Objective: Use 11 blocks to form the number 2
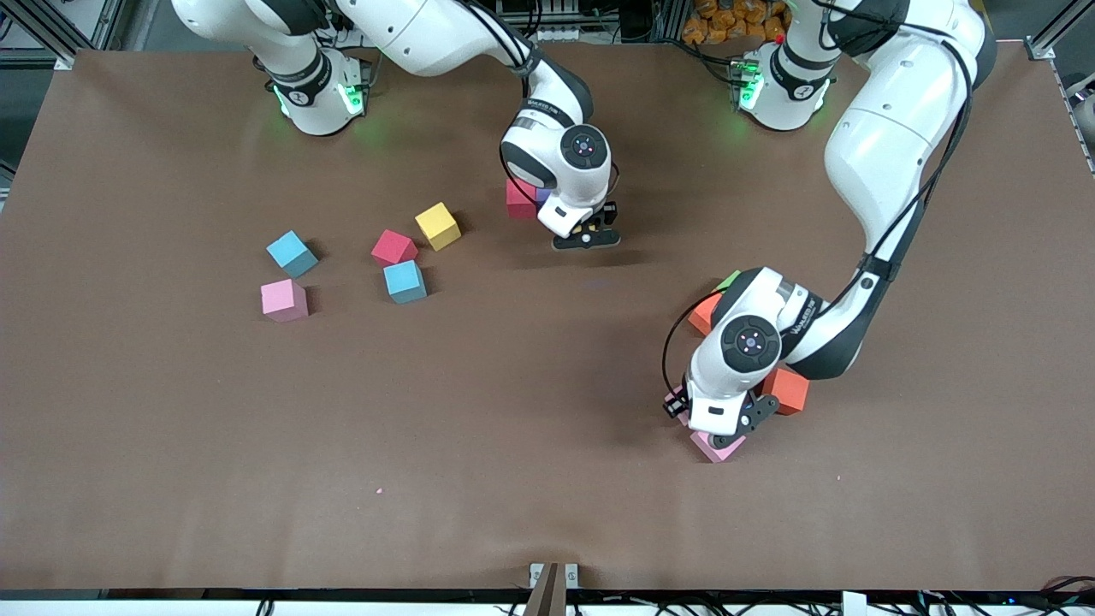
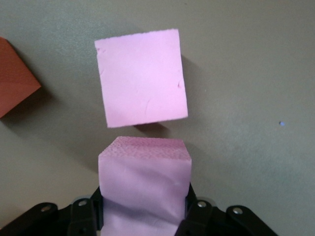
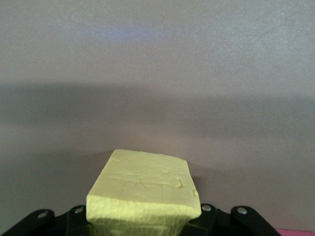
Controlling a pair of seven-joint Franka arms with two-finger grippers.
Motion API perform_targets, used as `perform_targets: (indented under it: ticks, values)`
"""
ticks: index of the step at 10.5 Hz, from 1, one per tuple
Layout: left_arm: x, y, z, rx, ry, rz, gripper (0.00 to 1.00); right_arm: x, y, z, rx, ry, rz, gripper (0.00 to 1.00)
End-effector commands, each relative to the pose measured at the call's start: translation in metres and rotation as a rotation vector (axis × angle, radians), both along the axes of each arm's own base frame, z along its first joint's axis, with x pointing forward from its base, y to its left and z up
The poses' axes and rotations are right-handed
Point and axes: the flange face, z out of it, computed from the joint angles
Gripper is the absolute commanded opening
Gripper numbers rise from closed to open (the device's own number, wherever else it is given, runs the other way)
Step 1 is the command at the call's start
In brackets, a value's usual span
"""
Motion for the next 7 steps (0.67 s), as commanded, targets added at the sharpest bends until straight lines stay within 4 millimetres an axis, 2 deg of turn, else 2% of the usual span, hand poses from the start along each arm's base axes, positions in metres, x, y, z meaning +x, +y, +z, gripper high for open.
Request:
perform_targets:
  ticks: [1,4,7]
  values:
    - [-0.026,0.007,0.012,0.002,0.04,-0.059,0.54,-0.013,-0.004,-0.016,-0.001,0.006,-0.016,0.09]
    - [-0.045,0.017,0.027,-0.032,0.063,-0.147,0.55,-0.007,-0.009,-0.017,-0.016,0.005,0.003,0.1]
    - [-0.065,0.009,0.035,-0.003,0.064,-0.186,0.55,-0.006,-0.013,-0.018,-0.035,0.013,0.02,0.1]
